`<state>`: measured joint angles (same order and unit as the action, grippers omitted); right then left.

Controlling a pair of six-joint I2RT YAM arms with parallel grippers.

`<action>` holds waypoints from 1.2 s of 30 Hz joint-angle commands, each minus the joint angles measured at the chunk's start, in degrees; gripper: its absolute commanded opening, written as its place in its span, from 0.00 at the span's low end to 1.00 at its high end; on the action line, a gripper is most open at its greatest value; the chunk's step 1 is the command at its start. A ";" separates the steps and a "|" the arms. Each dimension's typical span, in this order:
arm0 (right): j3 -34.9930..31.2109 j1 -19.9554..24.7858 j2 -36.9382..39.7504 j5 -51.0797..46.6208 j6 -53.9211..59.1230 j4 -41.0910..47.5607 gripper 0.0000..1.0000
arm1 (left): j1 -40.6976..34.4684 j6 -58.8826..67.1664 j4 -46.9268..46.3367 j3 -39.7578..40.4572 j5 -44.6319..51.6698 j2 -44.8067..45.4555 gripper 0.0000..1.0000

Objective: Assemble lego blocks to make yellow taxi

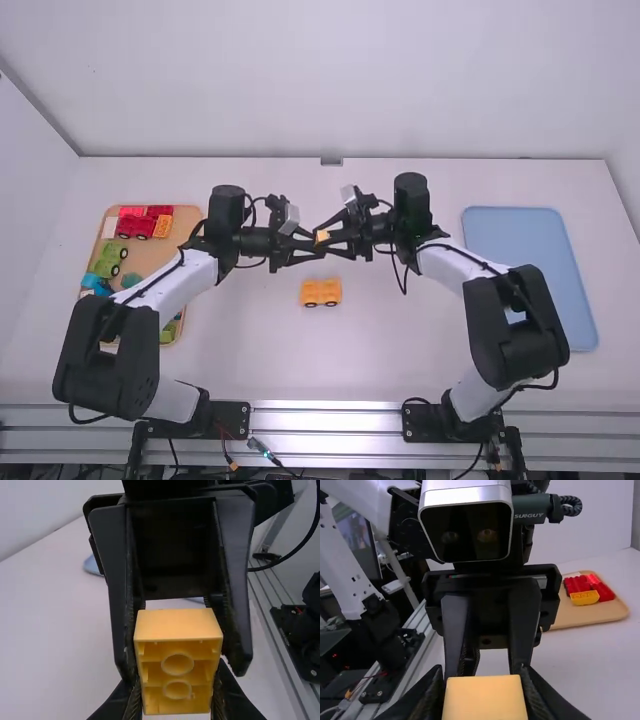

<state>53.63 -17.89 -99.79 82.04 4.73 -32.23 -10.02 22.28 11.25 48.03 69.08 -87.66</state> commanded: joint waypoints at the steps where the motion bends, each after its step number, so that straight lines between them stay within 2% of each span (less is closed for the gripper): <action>1: 1.60 0.68 -0.37 1.11 -0.22 -0.09 0.33 | -0.07 0.02 0.13 -0.11 0.74 0.00 0.06; 4: 1.60 0.59 -0.37 1.11 -0.20 -0.04 0.22 | -0.07 0.02 0.17 -0.11 0.74 0.00 0.08; 5: 1.60 0.59 -0.37 1.11 -0.20 -0.07 0.22 | -0.07 0.02 0.17 -0.11 0.74 0.00 0.08; 6: 1.60 0.68 -0.37 1.09 -0.22 -0.11 0.16 | -0.07 0.02 0.17 -0.09 0.74 0.00 0.11; 7: 1.60 0.68 -0.37 1.09 -0.22 -0.07 0.14 | -0.07 0.02 0.17 -0.09 0.74 0.00 0.22; 8: 1.60 0.68 -0.37 1.07 -0.22 -0.09 0.13 | -0.07 0.02 0.17 -0.09 0.74 0.00 0.27; 9: 1.60 0.57 -0.37 0.74 -0.26 -0.11 0.10 | -0.07 0.04 0.20 -0.09 0.74 0.00 0.43; 10: 1.60 0.57 -0.37 0.39 -0.44 -0.09 0.09 | -0.07 0.07 0.20 -0.09 0.74 0.00 0.49; 11: 1.60 0.59 -0.37 -0.33 -0.96 -0.17 0.09 | -0.07 0.02 0.17 -0.09 0.52 0.00 0.61; 12: 1.60 0.59 -0.37 -0.63 -1.16 -0.17 0.09 | -0.07 0.04 0.17 -0.09 0.50 0.00 0.63; 13: 1.60 0.63 -0.35 -2.93 -2.95 -0.26 0.08 | -0.07 0.02 0.20 -0.09 0.37 0.00 0.99; 17: 1.60 0.63 -0.33 -8.52 -6.05 -0.61 0.08 | -0.07 0.02 -0.39 -0.09 -1.55 0.00 0.99; 21: 1.60 1.53 -0.28 -17.22 -8.35 0.85 0.04 | -0.07 0.00 -4.26 -0.04 -13.29 0.00 0.99; 22: 1.62 1.84 -0.09 -20.41 -8.92 2.12 0.00 | -0.07 0.04 -5.95 0.15 -16.90 0.00 0.99; 24: 1.90 2.16 1.03 -26.23 -8.85 6.75 0.00 | 0.33 0.04 -8.26 0.74 -21.03 0.00 0.99; 28: 5.99 1.44 4.52 -42.49 -1.55 26.71 0.00 | 2.08 0.70 -13.00 3.34 -28.11 0.00 0.99; 30: 11.04 -0.37 5.60 -55.67 4.22 41.27 0.00 | 3.45 0.79 -16.98 6.10 -31.78 0.00 0.99; 33: 16.35 -3.04 5.73 -67.73 12.41 56.41 0.00 | 4.94 5.31 -23.69 9.77 -32.70 0.00 0.99; 34: 16.92 -3.41 5.68 -69.07 13.60 58.29 0.00 | 5.11 6.32 -24.90 10.34 -32.52 0.00 0.99; 35: 18.93 -5.51 4.98 -76.15 18.73 66.62 0.00 | 6.01 11.41 -31.43 13.46 -32.54 0.00 0.99; 36: 19.23 -6.29 4.46 -77.81 20.83 69.18 0.00 | 6.27 13.38 -33.77 14.51 -32.54 -0.02 0.99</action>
<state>70.63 -22.15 -96.14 19.55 15.18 32.97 -4.51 28.27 -19.64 59.61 38.04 -87.66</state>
